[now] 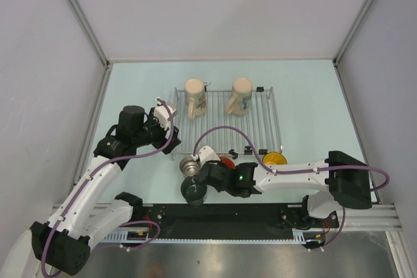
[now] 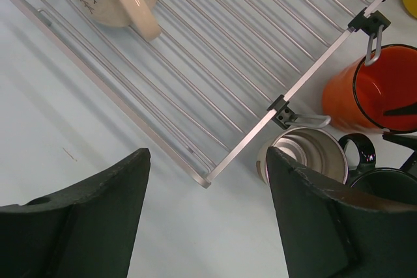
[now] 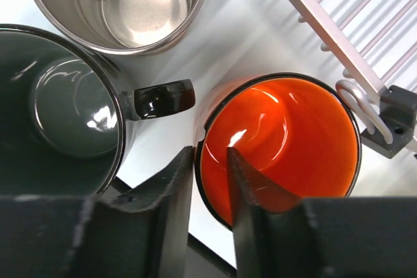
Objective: Load the cups into the dish rack
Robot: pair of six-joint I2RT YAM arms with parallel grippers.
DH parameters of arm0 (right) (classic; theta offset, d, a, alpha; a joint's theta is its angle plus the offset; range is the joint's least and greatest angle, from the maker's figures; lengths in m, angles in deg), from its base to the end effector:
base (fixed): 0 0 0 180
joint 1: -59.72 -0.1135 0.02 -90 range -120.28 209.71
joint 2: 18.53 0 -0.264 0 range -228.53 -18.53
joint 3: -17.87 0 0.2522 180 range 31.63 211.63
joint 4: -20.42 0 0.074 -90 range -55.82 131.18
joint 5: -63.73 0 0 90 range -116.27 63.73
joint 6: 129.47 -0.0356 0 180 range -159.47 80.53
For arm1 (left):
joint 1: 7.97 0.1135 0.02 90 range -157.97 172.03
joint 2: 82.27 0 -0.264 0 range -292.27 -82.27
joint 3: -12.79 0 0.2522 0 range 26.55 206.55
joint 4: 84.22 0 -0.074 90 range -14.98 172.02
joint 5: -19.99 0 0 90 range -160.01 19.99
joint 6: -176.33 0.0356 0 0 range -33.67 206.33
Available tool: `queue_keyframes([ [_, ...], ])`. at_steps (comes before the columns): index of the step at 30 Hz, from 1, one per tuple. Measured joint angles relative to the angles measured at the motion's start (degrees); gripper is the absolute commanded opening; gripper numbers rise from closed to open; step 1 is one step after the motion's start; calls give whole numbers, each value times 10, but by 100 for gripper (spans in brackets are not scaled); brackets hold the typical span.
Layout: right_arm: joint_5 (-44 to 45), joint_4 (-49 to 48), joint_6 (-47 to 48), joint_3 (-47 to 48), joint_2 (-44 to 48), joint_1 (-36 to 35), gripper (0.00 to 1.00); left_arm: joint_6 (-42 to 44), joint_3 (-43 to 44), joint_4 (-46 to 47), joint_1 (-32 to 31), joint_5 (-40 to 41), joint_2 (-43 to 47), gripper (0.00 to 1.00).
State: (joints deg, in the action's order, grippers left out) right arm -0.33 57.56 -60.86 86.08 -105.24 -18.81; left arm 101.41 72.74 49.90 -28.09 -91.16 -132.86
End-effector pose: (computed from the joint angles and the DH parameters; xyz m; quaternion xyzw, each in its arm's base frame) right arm 0.0757 0.2947 0.2095 -0.3870 0.8493 0.0824 0.3493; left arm 0.1715 -0.0765 0.2947 0.3442 0.8118 -0.1832 0.4347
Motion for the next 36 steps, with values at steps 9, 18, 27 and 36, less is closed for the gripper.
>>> queue_keyframes([
  [9, -30, -7, -2, -2, 3, 19, 0, -1, 0, 5, 0, 0, 0, 81],
  [18, -81, 31, -8, -2, 139, 25, 0, -22, 41, -11, 0, -5, -3, 100],
  [27, -151, -192, -25, -136, 447, 83, 0, -47, 96, -31, 3, -104, -10, 65],
  [36, -281, -613, -101, -392, 446, 192, 0, -61, 118, -63, 3, -286, -35, 79],
])
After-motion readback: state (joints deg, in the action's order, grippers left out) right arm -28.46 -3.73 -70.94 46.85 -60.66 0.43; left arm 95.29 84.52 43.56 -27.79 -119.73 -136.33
